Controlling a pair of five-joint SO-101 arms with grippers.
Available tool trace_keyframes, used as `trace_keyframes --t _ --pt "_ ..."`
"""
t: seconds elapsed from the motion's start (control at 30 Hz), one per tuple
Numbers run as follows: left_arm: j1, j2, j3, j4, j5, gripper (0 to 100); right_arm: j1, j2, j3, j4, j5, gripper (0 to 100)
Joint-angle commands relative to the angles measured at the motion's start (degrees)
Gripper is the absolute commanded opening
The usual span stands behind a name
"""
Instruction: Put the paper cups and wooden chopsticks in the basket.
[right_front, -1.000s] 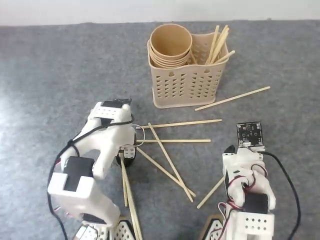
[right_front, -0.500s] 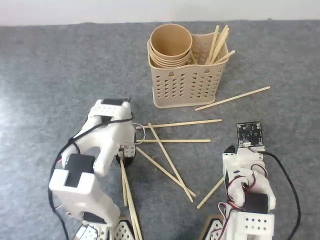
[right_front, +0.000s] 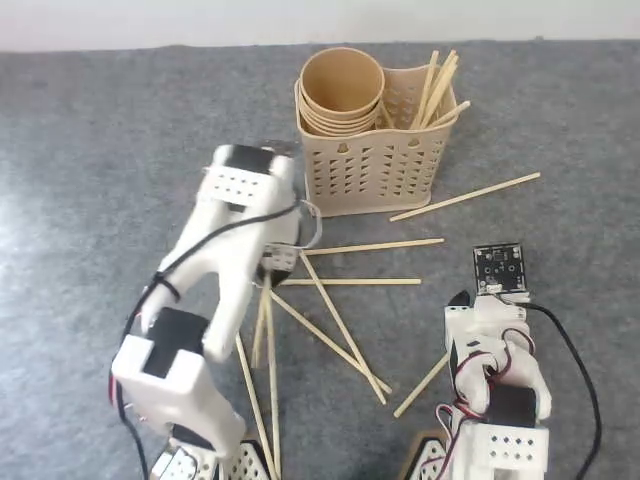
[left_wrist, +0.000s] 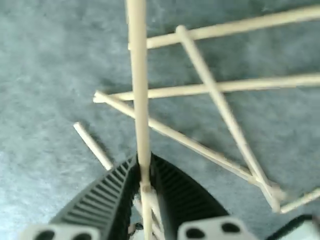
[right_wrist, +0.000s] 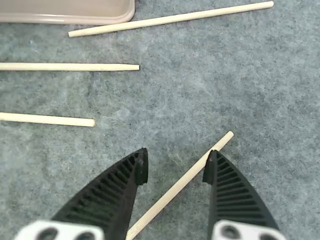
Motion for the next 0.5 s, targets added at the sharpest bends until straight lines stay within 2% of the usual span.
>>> trace_keyframes --t 0.0,0.27,0.47 --pt "3.3 -2.1 -3.3 1.1 0.2 1 0.4 -0.5 1.1 -0.2 0.7 18.7" --pt "3.7 -13.4 -10.6 1.0 0.2 1 0.4 -0.5 1.1 -0.2 0.7 18.7" --pt "5.1 -23.9 -10.6 1.8 -0.1 1 0.4 -0.5 1.1 -0.2 0.7 18.7"
